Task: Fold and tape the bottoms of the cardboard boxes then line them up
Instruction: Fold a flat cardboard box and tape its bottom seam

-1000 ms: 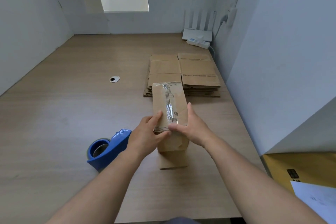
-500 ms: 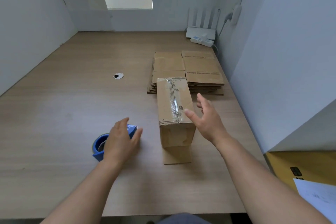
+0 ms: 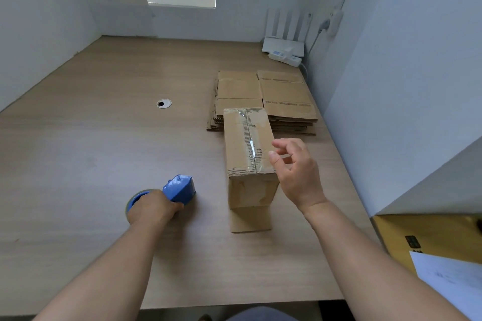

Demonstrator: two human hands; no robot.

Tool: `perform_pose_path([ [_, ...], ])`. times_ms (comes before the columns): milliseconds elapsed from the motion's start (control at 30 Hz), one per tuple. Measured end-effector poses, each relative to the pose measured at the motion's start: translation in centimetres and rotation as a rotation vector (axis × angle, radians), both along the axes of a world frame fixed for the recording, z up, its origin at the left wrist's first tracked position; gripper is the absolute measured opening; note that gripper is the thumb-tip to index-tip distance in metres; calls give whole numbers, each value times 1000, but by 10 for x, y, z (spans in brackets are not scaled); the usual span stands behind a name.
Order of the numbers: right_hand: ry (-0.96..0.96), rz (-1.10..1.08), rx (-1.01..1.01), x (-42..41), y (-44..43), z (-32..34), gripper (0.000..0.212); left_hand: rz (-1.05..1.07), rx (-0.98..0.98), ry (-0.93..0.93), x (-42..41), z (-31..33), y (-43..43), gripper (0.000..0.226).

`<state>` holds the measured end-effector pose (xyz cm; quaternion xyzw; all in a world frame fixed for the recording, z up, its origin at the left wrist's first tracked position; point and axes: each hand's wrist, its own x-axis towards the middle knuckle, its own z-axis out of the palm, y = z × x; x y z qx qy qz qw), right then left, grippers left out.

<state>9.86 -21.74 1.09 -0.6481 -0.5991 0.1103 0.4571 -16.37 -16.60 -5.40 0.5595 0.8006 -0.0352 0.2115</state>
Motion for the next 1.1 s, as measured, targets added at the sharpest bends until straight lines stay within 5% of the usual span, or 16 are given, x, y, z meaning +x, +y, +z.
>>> perform_pose_path([
  [233, 71, 55, 118, -9, -6, 10, 20, -190, 166, -327, -10, 35, -4, 30],
  [367, 241, 191, -15, -20, -9, 21, 24, -302, 181, -616, -12, 82, -16, 20],
  [533, 368, 371, -248, -35, -6, 32, 49, -446, 149, -628, -8, 112, -22, 20],
  [700, 393, 310, -254, -41, -1, 34, 13, -524, 62, -664, -1, 119, -24, 23],
  [1100, 485, -6, -168, -8, -15, 37, 18, -579, -108, -650, -18, 152, 7, 83],
])
